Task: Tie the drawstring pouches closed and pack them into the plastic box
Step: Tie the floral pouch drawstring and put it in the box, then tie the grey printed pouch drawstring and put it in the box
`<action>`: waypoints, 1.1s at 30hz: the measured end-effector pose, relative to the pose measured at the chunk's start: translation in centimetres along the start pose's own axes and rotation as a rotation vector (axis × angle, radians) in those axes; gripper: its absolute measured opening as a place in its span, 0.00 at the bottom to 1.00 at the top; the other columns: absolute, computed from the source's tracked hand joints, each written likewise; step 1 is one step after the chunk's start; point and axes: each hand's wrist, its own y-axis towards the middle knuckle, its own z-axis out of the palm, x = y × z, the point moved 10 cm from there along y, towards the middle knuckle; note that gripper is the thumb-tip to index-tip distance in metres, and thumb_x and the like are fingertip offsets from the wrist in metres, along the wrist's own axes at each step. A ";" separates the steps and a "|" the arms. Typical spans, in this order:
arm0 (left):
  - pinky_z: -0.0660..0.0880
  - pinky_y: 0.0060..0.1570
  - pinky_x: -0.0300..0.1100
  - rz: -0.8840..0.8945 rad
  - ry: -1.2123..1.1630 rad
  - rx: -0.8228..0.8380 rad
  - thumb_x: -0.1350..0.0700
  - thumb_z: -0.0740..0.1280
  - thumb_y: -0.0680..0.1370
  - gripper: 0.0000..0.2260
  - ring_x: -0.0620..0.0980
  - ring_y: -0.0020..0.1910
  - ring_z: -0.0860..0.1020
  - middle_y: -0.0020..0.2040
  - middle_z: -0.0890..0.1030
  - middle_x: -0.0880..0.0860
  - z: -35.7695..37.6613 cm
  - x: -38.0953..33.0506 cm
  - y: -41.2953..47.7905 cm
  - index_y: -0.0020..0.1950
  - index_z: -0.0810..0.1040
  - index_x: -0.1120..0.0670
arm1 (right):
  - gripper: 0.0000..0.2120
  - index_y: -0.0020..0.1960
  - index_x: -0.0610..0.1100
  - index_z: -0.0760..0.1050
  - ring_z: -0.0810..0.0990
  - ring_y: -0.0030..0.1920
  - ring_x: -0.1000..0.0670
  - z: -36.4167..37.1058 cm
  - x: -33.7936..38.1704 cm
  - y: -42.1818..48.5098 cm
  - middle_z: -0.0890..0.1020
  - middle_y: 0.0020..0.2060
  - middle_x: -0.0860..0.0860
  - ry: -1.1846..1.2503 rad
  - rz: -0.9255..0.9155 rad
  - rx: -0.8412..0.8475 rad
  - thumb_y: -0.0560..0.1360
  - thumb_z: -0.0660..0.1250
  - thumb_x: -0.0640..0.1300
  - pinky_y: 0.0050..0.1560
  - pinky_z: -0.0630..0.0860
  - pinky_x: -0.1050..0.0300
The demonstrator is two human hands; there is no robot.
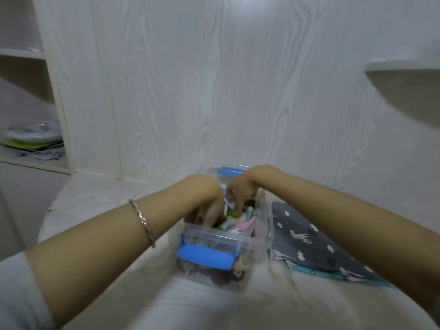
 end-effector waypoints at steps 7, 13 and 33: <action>0.70 0.44 0.43 0.119 -0.093 -0.939 0.65 0.60 0.78 0.12 0.55 0.50 0.77 0.54 0.77 0.58 -11.2 -7.6 -9.2 0.60 0.76 0.61 | 0.08 0.42 0.40 0.78 0.76 0.40 0.49 -7.0 -4.8 -16.7 0.81 0.39 0.46 0.398 -0.184 -0.937 0.71 0.62 0.31 0.37 0.70 0.60; 0.74 0.52 0.45 0.259 -0.017 -0.762 0.65 0.59 0.79 0.15 0.56 0.60 0.77 0.62 0.77 0.58 -5.3 -18.3 -5.3 0.64 0.74 0.61 | 0.13 0.45 0.40 0.81 0.79 0.38 0.53 4.4 -10.8 -17.0 0.84 0.38 0.47 0.539 -0.042 -0.710 0.70 0.61 0.29 0.38 0.73 0.65; 0.76 0.45 0.47 0.388 -1.086 -0.739 0.40 0.51 0.81 0.25 0.56 0.44 0.78 0.47 0.80 0.58 -3.5 -18.0 -2.4 0.52 0.77 0.60 | 0.07 0.45 0.45 0.70 0.69 0.31 0.59 7.4 -16.2 -21.9 0.74 0.33 0.56 0.934 -0.005 -1.360 0.82 0.58 0.41 0.31 0.65 0.68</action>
